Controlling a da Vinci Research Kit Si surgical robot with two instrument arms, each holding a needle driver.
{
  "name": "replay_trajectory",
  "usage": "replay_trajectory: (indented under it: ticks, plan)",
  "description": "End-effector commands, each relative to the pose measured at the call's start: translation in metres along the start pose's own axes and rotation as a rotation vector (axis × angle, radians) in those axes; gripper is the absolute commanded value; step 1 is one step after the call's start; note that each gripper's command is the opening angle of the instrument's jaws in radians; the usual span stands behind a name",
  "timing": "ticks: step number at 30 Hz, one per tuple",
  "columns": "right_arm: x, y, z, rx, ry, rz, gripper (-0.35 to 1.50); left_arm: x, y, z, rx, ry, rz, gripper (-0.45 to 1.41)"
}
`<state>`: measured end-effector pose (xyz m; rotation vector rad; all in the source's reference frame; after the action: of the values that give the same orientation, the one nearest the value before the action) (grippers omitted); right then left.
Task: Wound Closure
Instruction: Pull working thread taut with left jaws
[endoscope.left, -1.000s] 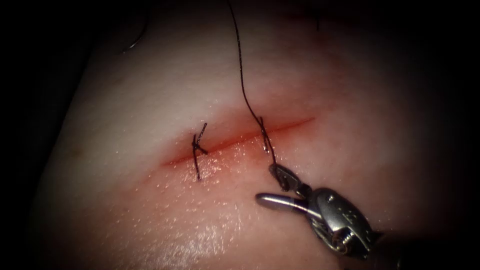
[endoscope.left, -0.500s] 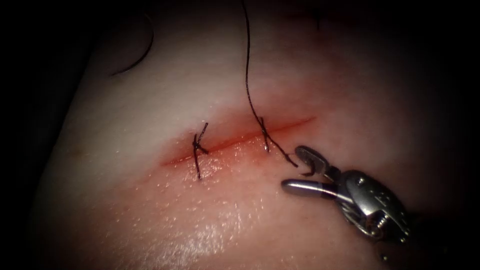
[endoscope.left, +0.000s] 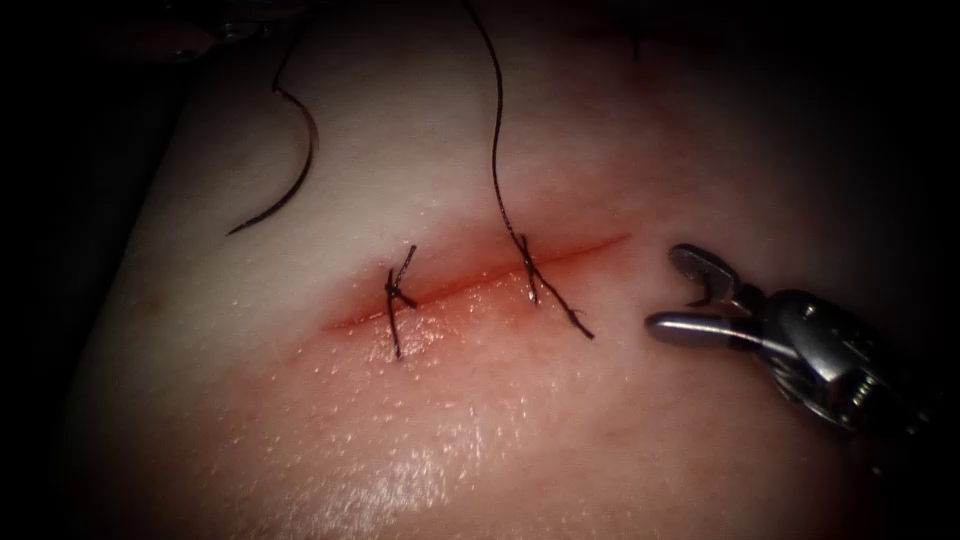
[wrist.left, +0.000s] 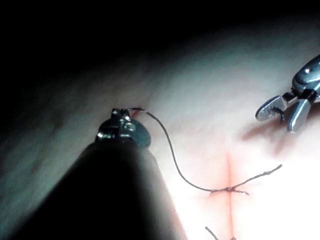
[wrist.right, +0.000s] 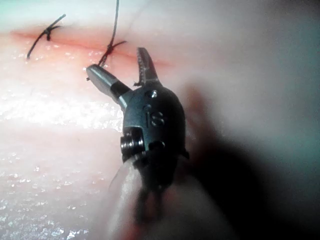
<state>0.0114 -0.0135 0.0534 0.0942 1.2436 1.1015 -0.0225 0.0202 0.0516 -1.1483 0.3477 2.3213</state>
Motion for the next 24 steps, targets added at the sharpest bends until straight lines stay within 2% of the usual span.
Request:
replay_trajectory:
  ticks: [1, 12, 16, 24]
  plan:
    - [-0.0006, -0.0001, 0.0015, -0.002, -0.004, -0.007, 1.21, 0.0004, -0.0001, 0.0003, -0.003, 0.028, -0.035, -0.45]
    - [-0.0007, -0.0008, 0.0059, -0.008, -0.066, -0.058, 1.23, 0.0015, 0.0008, -0.0018, -0.062, 0.134, -0.228, -0.45]
    - [-0.0007, -0.0016, 0.0079, 0.013, -0.075, -0.070, 1.21, 0.0029, 0.0020, -0.0040, -0.109, 0.195, -0.323, -0.45]
    - [-0.0001, -0.0024, 0.0097, 0.026, -0.085, -0.096, 1.20, 0.0043, 0.0029, -0.0056, -0.112, 0.243, -0.354, -0.45]
